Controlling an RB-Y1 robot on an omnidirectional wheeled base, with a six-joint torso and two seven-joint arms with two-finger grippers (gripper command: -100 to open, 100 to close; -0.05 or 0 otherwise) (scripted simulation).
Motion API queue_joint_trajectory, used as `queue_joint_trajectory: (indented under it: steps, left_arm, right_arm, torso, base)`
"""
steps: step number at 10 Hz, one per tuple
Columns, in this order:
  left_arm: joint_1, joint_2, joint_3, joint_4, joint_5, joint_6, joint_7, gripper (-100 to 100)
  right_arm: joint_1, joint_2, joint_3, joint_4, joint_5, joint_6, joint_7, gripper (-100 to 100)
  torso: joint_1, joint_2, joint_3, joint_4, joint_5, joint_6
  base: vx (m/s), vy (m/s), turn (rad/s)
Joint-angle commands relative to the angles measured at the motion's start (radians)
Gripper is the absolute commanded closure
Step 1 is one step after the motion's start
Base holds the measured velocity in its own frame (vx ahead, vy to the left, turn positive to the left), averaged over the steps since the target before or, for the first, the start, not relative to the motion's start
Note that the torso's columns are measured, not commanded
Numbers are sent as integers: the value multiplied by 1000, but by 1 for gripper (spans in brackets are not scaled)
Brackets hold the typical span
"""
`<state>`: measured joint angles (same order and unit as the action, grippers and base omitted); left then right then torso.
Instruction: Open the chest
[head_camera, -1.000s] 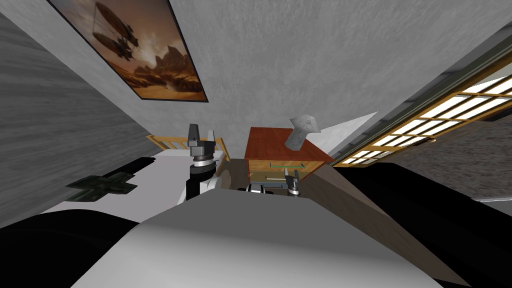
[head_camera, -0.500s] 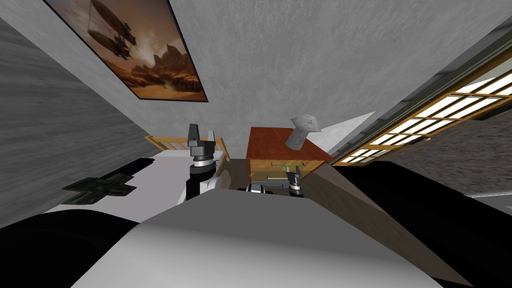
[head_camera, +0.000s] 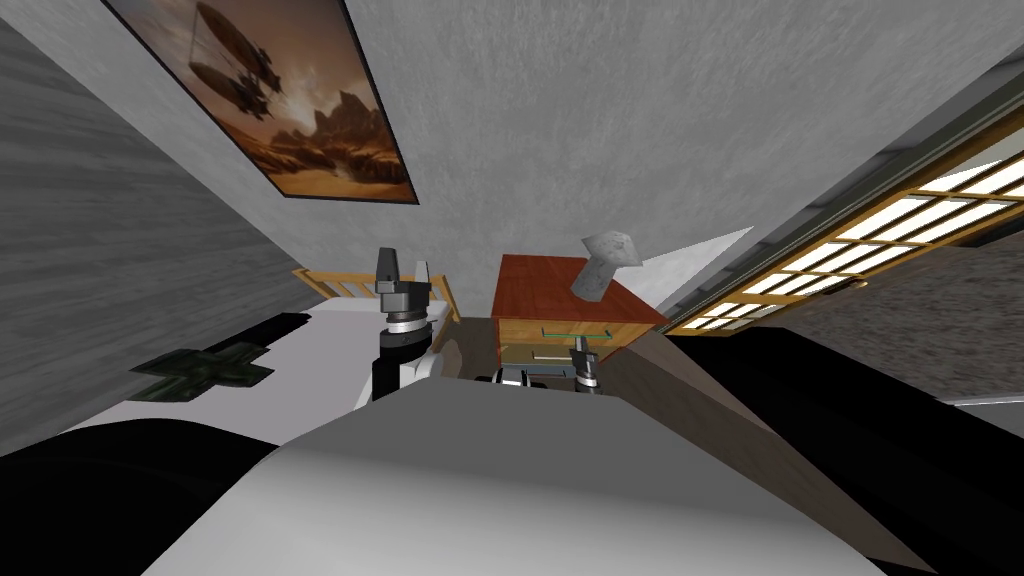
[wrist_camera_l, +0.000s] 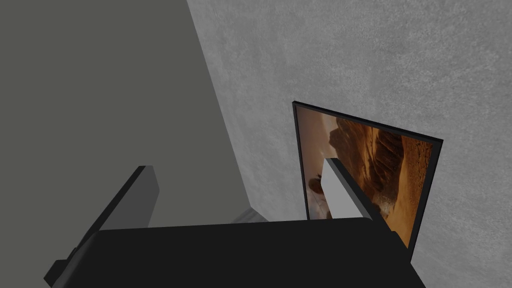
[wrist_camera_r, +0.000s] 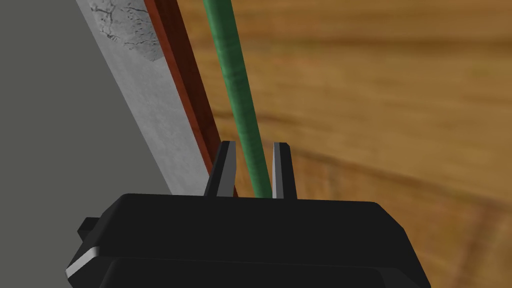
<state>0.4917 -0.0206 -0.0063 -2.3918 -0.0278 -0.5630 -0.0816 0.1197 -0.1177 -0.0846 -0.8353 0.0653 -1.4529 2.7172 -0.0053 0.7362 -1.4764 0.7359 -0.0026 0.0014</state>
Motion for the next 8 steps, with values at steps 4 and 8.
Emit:
queue_joint_trajectory:
  steps: [4,8]
  left_arm:
    - [0,0,0,0,0,0,0,0]
    - [0,0,0,0,0,0,0,0]
  right_arm:
    - [-30,-47,-18,-39,2,73,-57,100]
    - [-19,-59,-16,-55,5,88,-76,100]
  torso:
    - [2,8,4,5,3,1]
    - [6,5,1,5,5,-1]
  base:
    - [-178,54,-68]
    - [-162,24,-42]
